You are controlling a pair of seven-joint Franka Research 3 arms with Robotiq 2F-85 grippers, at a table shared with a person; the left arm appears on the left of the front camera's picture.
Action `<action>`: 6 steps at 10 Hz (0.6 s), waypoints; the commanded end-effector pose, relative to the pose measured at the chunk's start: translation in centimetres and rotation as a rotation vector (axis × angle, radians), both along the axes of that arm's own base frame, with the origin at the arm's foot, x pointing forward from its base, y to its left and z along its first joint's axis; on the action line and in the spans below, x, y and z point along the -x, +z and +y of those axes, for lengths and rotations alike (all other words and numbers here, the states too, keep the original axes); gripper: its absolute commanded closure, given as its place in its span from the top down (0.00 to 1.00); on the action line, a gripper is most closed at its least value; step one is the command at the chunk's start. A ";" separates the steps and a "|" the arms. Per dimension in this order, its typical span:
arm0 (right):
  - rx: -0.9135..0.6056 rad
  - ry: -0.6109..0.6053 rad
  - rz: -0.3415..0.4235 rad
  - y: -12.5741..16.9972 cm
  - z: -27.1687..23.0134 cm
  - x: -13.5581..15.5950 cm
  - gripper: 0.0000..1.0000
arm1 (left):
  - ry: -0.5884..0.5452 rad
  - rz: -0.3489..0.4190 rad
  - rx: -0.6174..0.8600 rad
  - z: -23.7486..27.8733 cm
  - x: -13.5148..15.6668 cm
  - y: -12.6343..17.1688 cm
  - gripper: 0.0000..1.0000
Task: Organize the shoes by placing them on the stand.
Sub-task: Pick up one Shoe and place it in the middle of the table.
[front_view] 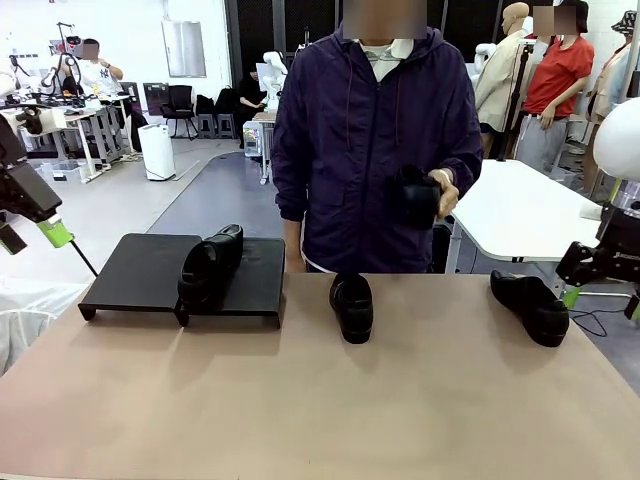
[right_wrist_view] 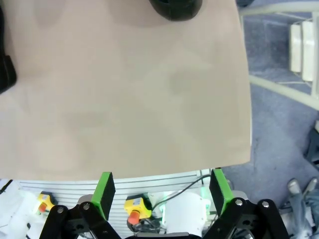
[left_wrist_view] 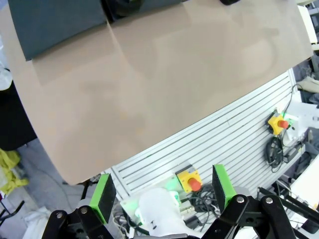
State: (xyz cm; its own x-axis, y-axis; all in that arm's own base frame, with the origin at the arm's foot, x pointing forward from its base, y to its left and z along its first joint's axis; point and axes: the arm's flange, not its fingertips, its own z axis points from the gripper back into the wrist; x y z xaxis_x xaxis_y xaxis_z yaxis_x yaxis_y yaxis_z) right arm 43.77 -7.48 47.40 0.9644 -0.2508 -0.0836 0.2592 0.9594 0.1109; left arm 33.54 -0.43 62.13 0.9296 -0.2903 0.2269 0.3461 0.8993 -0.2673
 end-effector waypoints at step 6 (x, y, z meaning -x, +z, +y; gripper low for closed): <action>-0.092 0.024 0.064 2.6 -5.3 -1.1 1.00 | 0.009 -0.004 0.020 -0.1 0.1 0.2 1.00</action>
